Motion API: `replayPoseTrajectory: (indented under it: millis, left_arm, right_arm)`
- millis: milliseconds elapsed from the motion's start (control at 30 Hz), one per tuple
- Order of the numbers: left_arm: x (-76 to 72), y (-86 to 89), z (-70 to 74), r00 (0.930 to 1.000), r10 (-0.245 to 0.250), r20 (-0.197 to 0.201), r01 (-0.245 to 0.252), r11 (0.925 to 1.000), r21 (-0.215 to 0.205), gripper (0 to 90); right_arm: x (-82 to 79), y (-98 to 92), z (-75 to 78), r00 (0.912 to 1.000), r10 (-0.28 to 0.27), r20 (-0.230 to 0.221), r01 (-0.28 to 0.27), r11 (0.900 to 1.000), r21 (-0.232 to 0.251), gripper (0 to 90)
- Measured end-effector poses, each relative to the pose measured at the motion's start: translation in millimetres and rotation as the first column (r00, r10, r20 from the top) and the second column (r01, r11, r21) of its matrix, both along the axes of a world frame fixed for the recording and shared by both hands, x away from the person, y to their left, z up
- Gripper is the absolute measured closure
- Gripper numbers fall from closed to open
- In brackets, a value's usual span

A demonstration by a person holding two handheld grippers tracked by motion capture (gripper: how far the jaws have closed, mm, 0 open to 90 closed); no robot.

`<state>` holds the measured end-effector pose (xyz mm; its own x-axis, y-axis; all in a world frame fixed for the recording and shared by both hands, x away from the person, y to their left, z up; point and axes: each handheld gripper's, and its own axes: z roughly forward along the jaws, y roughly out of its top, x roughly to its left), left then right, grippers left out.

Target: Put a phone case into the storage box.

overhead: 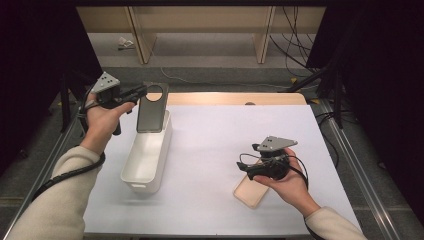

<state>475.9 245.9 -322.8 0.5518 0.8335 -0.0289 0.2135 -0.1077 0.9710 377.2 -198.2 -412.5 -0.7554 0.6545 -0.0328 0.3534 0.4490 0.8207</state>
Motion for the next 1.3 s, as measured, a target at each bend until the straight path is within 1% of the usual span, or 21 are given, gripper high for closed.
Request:
replayPoseTrajectory:
  millis: [400, 933, 1300]
  left_arm:
    - [10.3, 0.5, -6.4, 1.0, 0.006, 0.0, -0.006, 0.9999, 0.016, 81.6]
    - [20.3, -1.5, -13.8, 1.0, 0.004, 0.008, -0.004, 0.9998, 0.019, 81.6]
    - [26.0, 0.7, -18.9, 0.9999, 0.013, -0.001, -0.013, 0.9997, 0.021, 81.6]
  right_arm:
    - [-0.1, 0.2, 0.3, 1.0, 0.002, 0.002, -0.002, 1.0, 0.0, 18.8]
    - [0.4, -1.3, 0.9, 1.0, -0.001, 0.003, 0.001, 1.0, 0.005, 18.8]
    - [0.6, -1.3, 0.9, 1.0, -0.001, 0.004, 0.001, 1.0, 0.006, 19.0]
